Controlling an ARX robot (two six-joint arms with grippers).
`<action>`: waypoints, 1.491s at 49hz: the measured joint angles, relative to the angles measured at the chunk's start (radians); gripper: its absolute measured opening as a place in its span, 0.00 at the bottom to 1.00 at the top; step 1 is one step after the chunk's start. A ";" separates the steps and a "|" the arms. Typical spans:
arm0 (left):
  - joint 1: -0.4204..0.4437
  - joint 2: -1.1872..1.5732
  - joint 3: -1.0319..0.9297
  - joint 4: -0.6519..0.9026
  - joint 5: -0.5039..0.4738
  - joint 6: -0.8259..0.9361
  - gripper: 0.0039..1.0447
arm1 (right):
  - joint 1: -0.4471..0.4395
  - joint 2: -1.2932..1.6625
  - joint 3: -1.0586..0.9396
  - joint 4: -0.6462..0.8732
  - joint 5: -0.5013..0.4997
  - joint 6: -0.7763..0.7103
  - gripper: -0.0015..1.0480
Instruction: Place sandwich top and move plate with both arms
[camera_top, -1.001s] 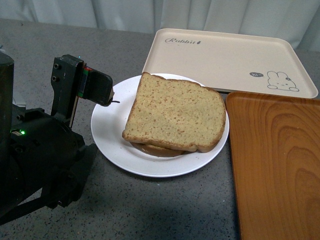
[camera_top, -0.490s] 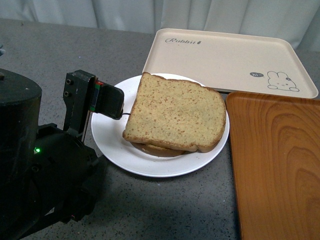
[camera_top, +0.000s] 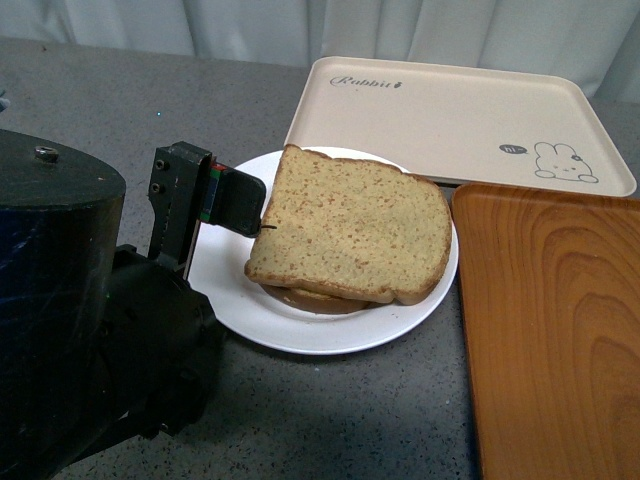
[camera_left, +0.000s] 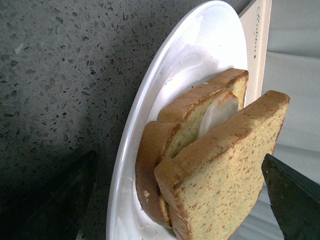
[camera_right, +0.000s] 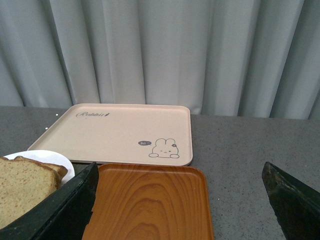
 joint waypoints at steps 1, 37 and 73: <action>0.000 0.001 0.000 0.000 0.000 -0.001 0.94 | 0.000 0.000 0.000 0.000 0.000 0.000 0.91; -0.001 0.041 0.019 0.018 0.000 -0.034 0.29 | 0.000 0.000 0.000 0.000 0.000 0.000 0.91; 0.069 -0.028 -0.005 0.037 0.012 -0.012 0.04 | 0.000 0.000 0.000 0.000 0.000 0.000 0.91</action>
